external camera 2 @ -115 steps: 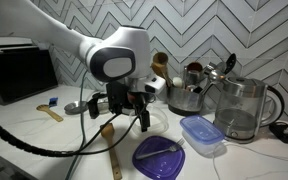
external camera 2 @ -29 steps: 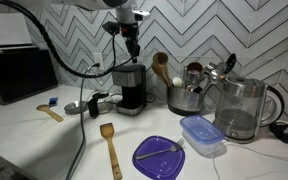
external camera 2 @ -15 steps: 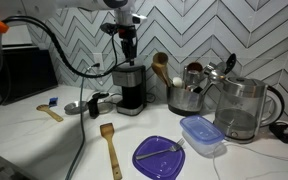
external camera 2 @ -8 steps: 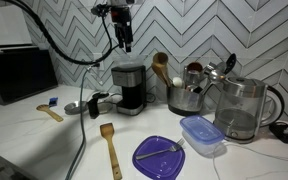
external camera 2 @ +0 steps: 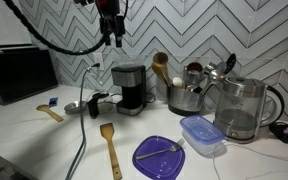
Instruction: Pick up the clear lunch box and put it on the coffee machine
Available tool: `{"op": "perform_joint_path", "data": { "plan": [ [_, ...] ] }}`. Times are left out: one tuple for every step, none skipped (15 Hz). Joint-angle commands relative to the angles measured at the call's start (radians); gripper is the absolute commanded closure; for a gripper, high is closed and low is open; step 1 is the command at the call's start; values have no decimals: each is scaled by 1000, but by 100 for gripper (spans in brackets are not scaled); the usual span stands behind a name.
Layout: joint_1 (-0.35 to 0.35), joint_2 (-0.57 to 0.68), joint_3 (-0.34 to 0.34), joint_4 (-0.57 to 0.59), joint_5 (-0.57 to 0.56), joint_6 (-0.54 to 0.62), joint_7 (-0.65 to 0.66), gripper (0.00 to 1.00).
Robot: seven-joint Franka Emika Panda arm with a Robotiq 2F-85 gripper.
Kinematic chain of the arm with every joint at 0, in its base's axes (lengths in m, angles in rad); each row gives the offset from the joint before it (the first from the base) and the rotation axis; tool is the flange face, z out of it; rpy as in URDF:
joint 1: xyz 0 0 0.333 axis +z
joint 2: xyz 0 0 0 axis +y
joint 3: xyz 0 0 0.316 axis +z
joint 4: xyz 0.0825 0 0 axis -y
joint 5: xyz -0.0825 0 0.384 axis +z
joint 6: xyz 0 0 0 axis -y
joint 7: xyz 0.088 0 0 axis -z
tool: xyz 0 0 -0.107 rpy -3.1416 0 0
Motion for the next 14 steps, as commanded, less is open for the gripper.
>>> {"op": "perform_joint_path", "data": {
  "plan": [
    [22,-139,8,-240,-66,55,-104,0],
    [25,-162,11,-282,-73,72,-120,0],
    [28,-185,12,-325,-77,90,-136,0],
    [30,-207,13,-367,-77,109,-140,0],
    [31,-229,13,-410,-74,125,-146,0],
    [32,-253,14,-454,-65,145,-148,0],
    [33,-277,15,-498,-60,168,-145,0],
    [33,-299,17,-542,-54,192,-141,0],
    [32,-323,18,-588,-49,216,-138,0],
    [33,-345,20,-634,-40,240,-133,0],
    [34,-368,22,-681,-37,271,-128,0],
    [35,-388,24,-729,-24,299,-120,0],
    [37,-405,26,-771,-13,329,-116,0],
    [40,-424,30,-822,1,366,-107,0]
  ]
}}
